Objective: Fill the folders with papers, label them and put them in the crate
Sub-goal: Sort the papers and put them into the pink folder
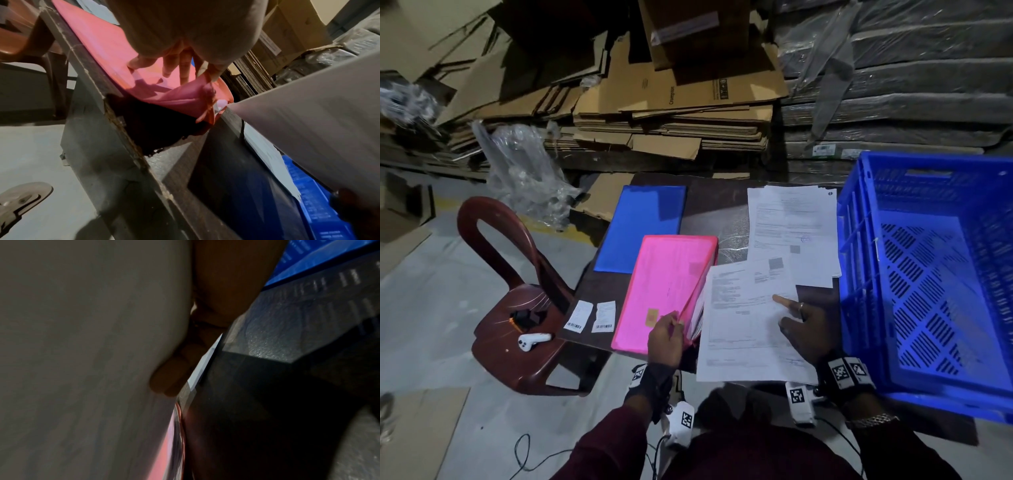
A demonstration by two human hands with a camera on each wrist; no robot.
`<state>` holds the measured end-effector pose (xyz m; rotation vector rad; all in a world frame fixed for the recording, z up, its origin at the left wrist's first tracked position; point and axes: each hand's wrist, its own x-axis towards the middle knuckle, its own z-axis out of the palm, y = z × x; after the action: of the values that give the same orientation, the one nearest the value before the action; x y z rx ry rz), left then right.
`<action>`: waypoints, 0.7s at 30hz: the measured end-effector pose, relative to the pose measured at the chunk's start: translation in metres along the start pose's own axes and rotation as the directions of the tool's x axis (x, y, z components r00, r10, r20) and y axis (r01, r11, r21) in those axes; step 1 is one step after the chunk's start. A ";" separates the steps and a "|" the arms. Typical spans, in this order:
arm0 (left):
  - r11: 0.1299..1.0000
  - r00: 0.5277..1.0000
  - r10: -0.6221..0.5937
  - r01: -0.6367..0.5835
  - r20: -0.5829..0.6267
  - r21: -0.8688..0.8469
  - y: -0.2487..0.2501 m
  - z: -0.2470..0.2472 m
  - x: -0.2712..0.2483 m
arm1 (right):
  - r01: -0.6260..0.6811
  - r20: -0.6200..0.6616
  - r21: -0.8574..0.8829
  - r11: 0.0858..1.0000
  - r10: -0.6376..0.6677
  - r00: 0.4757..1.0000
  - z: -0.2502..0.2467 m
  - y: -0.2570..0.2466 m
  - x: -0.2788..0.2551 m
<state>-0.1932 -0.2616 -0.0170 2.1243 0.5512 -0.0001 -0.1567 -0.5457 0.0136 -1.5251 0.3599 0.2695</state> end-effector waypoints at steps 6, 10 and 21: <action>0.994 0.997 0.072 -0.074 0.027 0.085 -0.002 0.000 -0.005 | -0.026 0.028 -0.030 0.999 0.027 0.999 0.011 0.000 0.012; 0.977 0.987 0.148 -0.155 0.055 0.146 -0.002 0.000 -0.008 | 0.020 0.060 -0.114 0.993 -0.013 0.998 0.016 0.000 0.034; 0.953 0.986 0.164 -0.159 0.002 0.260 -0.003 0.003 -0.009 | 0.261 -0.011 -0.251 0.932 -0.272 0.962 0.035 -0.003 0.069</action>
<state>-0.2019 -0.2662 -0.0193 2.4227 0.4042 0.0434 -0.0901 -0.5148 -0.0098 -1.8078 0.1538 0.0654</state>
